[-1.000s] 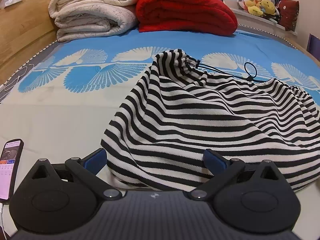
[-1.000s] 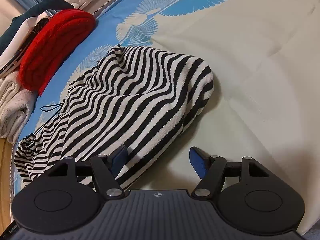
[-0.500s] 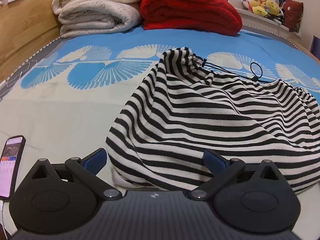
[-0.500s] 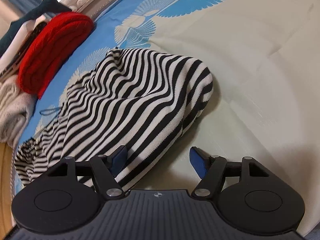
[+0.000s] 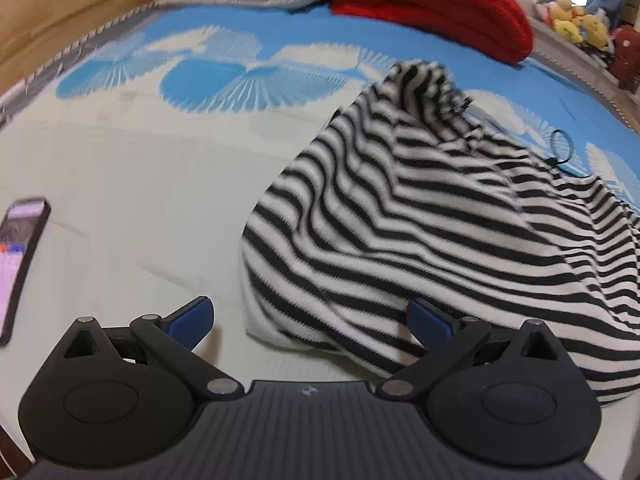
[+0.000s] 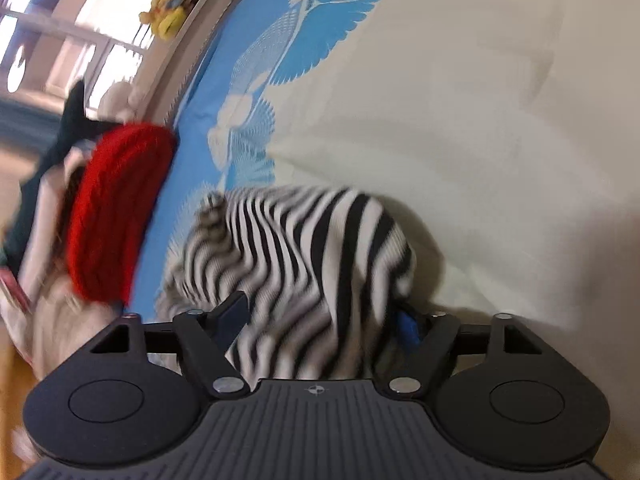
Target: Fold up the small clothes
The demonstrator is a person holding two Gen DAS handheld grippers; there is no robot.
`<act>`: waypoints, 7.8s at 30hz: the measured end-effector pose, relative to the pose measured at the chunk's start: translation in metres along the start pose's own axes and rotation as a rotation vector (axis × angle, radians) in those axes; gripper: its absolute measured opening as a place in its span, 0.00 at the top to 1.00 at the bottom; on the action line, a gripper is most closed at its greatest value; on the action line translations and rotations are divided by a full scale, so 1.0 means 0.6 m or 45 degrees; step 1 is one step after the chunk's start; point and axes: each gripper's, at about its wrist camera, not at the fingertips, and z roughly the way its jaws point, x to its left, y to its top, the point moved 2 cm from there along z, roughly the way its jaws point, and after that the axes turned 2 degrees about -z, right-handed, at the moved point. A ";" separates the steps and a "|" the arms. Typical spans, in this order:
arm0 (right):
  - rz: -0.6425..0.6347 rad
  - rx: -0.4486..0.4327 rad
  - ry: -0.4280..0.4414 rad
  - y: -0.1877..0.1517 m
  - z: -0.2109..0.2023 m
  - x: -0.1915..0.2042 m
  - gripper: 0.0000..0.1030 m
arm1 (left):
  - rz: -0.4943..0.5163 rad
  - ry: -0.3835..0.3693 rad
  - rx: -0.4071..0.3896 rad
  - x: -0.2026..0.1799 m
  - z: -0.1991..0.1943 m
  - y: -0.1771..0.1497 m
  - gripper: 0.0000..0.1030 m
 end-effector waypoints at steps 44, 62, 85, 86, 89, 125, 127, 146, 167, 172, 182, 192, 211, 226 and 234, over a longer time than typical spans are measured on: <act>-2.361 -0.217 0.239 -0.606 0.008 0.311 0.90 | -0.244 -0.100 0.073 0.080 0.009 0.057 0.00; -2.254 0.127 0.278 -0.675 0.053 0.286 0.72 | -0.396 -0.101 0.030 0.147 -0.008 0.073 0.00; -1.695 0.031 0.040 -0.409 -0.067 0.177 0.53 | 0.209 -0.524 -0.198 -0.052 -0.088 0.032 0.04; -1.697 0.037 0.042 -0.409 -0.073 0.172 0.53 | 0.215 -0.528 -0.175 -0.067 -0.076 0.037 0.05; -1.713 0.052 0.050 -0.411 -0.076 0.175 0.52 | 0.203 -0.480 -0.074 -0.101 -0.032 0.042 0.05; -1.617 0.190 0.162 -0.376 -0.064 0.200 0.85 | -0.163 -0.112 -0.018 0.087 0.000 0.056 0.16; -1.635 0.184 0.249 -0.374 -0.076 0.231 0.84 | -0.178 -0.201 -0.056 0.096 -0.021 0.055 0.16; -1.818 0.546 0.145 -0.453 0.170 0.486 0.96 | 0.047 -0.234 0.116 0.039 0.028 0.027 0.15; -1.402 0.333 0.067 -0.120 0.130 0.433 0.32 | -0.233 -0.550 0.136 0.020 -0.052 -0.025 0.10; -1.310 0.492 0.094 -0.095 0.219 0.380 0.31 | -0.371 -0.616 0.133 -0.020 -0.028 -0.053 0.10; -1.148 0.757 0.178 -0.130 0.374 0.349 0.36 | -0.772 -0.404 0.018 0.026 0.033 -0.053 0.34; -1.208 0.533 0.203 -0.075 0.322 0.334 0.95 | -0.306 -0.430 0.074 -0.078 0.139 0.173 0.88; -0.856 0.197 0.142 -0.004 0.270 0.181 0.95 | 0.068 -0.303 -0.205 -0.363 0.328 0.519 0.32; -0.499 0.309 0.195 0.034 0.214 0.147 0.40 | 0.317 -0.383 -0.117 -0.182 0.085 0.254 0.12; -0.491 0.317 0.232 0.009 0.243 0.151 0.38 | 0.329 -0.257 -0.060 -0.201 0.200 0.132 0.15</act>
